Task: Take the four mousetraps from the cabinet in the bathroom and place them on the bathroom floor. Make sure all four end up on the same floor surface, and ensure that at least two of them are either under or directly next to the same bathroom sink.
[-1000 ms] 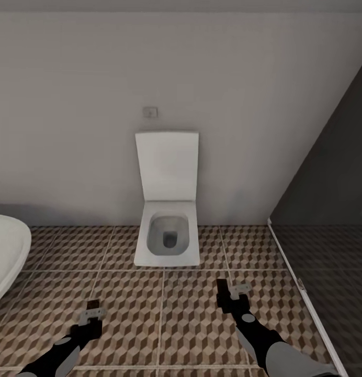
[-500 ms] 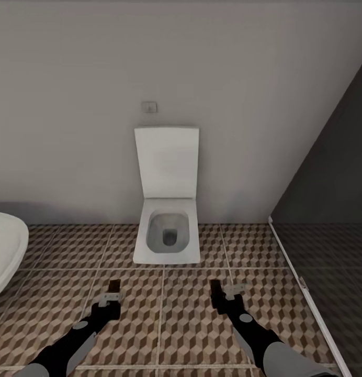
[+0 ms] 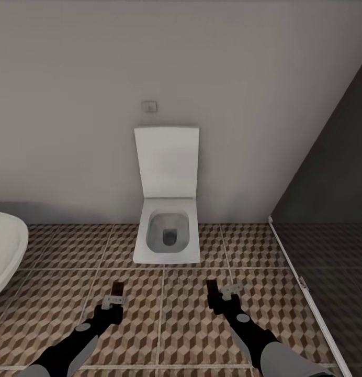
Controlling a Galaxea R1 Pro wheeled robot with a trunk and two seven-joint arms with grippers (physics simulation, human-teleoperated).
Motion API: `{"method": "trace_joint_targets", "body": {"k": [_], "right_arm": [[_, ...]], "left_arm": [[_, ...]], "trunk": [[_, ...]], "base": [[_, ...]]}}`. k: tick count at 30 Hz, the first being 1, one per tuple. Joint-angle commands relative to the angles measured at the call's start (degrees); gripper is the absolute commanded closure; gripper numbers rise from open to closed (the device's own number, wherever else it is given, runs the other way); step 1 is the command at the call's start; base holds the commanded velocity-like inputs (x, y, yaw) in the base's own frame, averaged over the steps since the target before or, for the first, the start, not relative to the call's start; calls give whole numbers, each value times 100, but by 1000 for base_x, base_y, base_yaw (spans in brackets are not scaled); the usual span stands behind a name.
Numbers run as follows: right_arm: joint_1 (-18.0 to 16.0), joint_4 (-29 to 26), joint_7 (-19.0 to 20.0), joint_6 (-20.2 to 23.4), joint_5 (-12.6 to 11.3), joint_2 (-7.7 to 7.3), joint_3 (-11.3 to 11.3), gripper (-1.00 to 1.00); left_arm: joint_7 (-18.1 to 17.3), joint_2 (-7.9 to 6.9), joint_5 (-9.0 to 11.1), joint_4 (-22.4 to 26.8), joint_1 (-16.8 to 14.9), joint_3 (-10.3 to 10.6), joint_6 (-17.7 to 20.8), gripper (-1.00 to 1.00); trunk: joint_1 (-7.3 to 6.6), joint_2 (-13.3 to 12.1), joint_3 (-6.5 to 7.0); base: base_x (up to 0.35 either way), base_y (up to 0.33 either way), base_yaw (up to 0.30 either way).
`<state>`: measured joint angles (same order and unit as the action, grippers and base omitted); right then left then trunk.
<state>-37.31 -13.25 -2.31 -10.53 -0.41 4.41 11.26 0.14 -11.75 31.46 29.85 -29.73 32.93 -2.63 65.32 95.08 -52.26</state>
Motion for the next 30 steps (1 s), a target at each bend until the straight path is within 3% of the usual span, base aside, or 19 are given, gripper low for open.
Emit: {"method": "trace_joint_targets", "body": {"k": [1,30], "right_arm": [[-4,7,-28,-16,-11,-1,32,100],[4,16,-32,-10,-3,30,34,100]], "left_arm": [[4,-5,60,-7,-6,45,-27,100],[4,-2,53,-7,-6,47,-36,100]], "trunk": [[22,43,-22],[659,1206,-754]], "base": [[0,0,0],[0,0,0]]}}
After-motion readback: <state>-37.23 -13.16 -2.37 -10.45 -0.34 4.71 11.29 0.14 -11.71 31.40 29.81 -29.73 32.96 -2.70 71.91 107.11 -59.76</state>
